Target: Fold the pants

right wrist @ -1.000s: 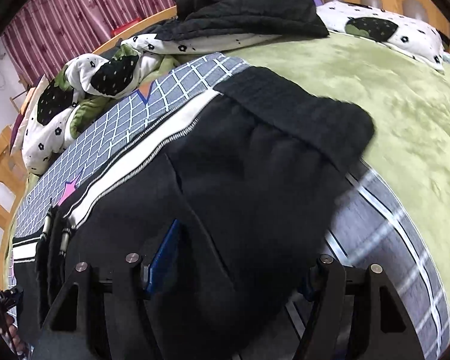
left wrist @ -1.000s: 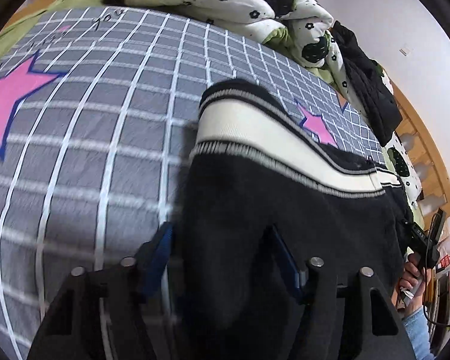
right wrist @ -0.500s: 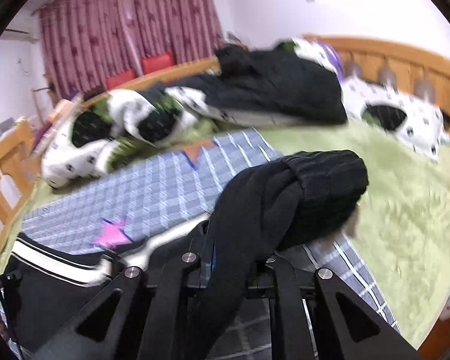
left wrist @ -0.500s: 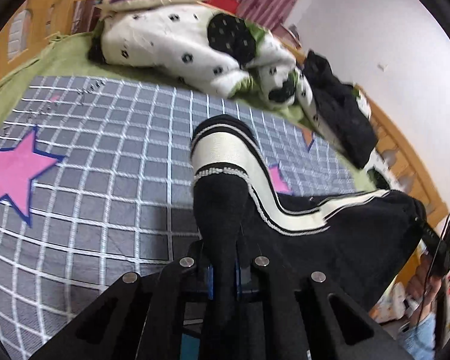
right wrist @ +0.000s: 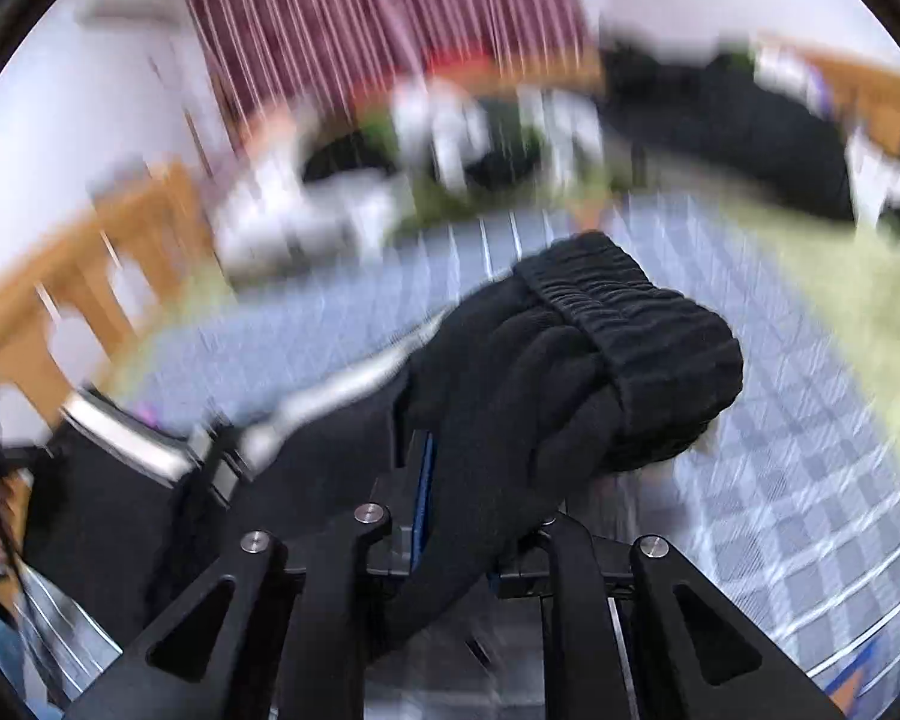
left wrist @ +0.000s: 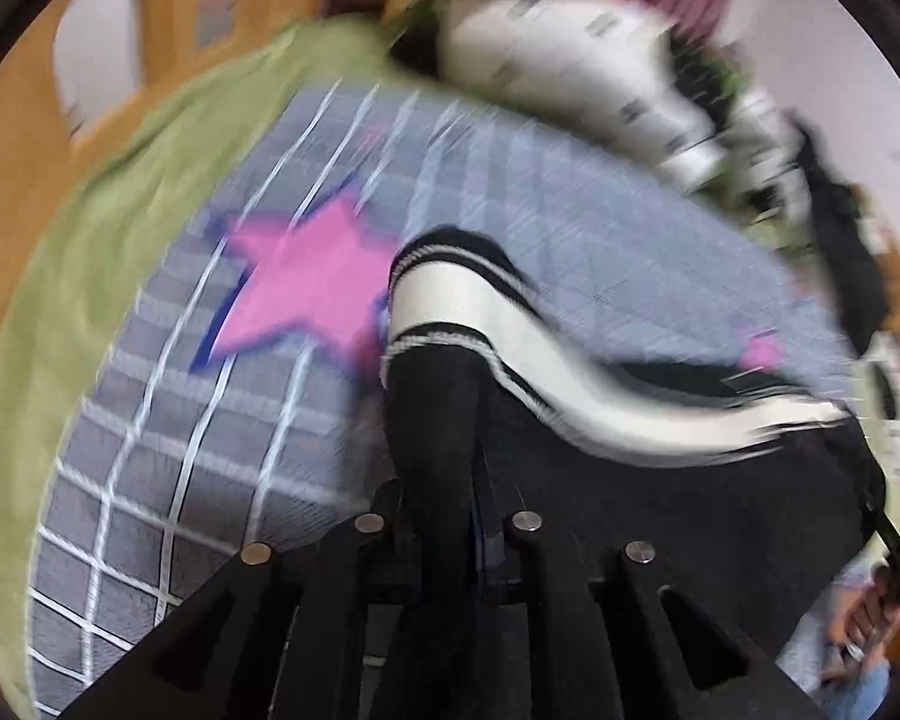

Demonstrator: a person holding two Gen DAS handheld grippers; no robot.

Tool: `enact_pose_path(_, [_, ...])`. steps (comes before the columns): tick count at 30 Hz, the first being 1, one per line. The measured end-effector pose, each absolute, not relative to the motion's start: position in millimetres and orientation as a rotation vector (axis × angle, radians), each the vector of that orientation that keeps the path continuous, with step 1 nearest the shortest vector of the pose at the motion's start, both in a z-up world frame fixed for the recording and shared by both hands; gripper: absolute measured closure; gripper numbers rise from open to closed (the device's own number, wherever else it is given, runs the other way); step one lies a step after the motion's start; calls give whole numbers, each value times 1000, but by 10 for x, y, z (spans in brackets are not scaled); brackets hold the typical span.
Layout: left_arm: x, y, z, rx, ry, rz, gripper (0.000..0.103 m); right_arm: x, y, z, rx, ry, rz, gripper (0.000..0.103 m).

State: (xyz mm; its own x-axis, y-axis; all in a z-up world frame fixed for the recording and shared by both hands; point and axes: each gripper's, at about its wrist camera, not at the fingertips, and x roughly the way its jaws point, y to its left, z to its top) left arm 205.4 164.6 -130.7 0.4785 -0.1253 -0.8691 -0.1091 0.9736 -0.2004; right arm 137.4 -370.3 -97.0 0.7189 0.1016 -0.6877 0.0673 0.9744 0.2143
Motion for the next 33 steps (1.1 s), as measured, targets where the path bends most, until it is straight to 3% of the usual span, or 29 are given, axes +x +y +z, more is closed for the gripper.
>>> enact_pose_path(1, [2040, 1666, -1471, -233, 1099, 27, 70, 1427, -3717, -1223, 217, 837, -23, 87])
enact_pose_path(3, [2021, 1725, -1564, -263, 1091, 38, 63, 1373, -3823, -1501, 271, 885, -15, 82])
enact_pose_path(7, [1914, 1801, -1524, -311, 1054, 1, 42, 990, -4138, -1446, 460, 860, 68, 65])
enact_pose_path(8, [1887, 1791, -1507, -314, 1047, -6, 42, 923, -4194, -1409, 456, 855, 31, 49])
enact_pose_path(9, [1866, 1771, -1497, -312, 1045, -13, 42, 883, -4210, -1372, 453, 840, 12, 42])
enact_pose_path(13, [1784, 1659, -1439, -287, 1023, -28, 38, 939, -4338, -1414, 582, 829, 5, 41])
enact_pose_path(15, [1737, 1598, -1418, -252, 1019, -23, 38, 1030, -4388, -1513, 656, 824, -29, 27])
enact_pose_path(16, [1711, 1581, -1408, -236, 1017, -23, 38, 1098, -4421, -1585, 689, 828, -67, 25])
enact_pose_path(19, [1603, 1619, -1371, -243, 1003, -32, 38, 1290, -4518, -1672, 784, 800, -131, 27])
enact_pose_path(20, [1565, 1635, -1345, -247, 994, -37, 38, 1355, -4554, -1619, 792, 775, -174, 39])
enact_pose_path(21, [1526, 1653, -1315, -249, 980, -42, 38, 1394, -4576, -1556, 782, 752, -187, 57])
enact_pose_path(23, [1443, 1666, -1224, -239, 946, -57, 38, 1456, -4548, -1303, 684, 671, -148, 68])
enact_pose_path(26, [1383, 1649, -1134, -213, 930, -69, 38, 1409, -4354, -941, 431, 573, -83, 65])
enact_pose_path(30, [1374, 1632, -1088, -226, 934, -86, 38, 1521, -4507, -1424, 374, 825, -146, 47])
enact_pose_path(33, [1374, 1566, -1045, -229, 921, -122, 38, 1294, -4648, -1511, 411, 838, -122, 37])
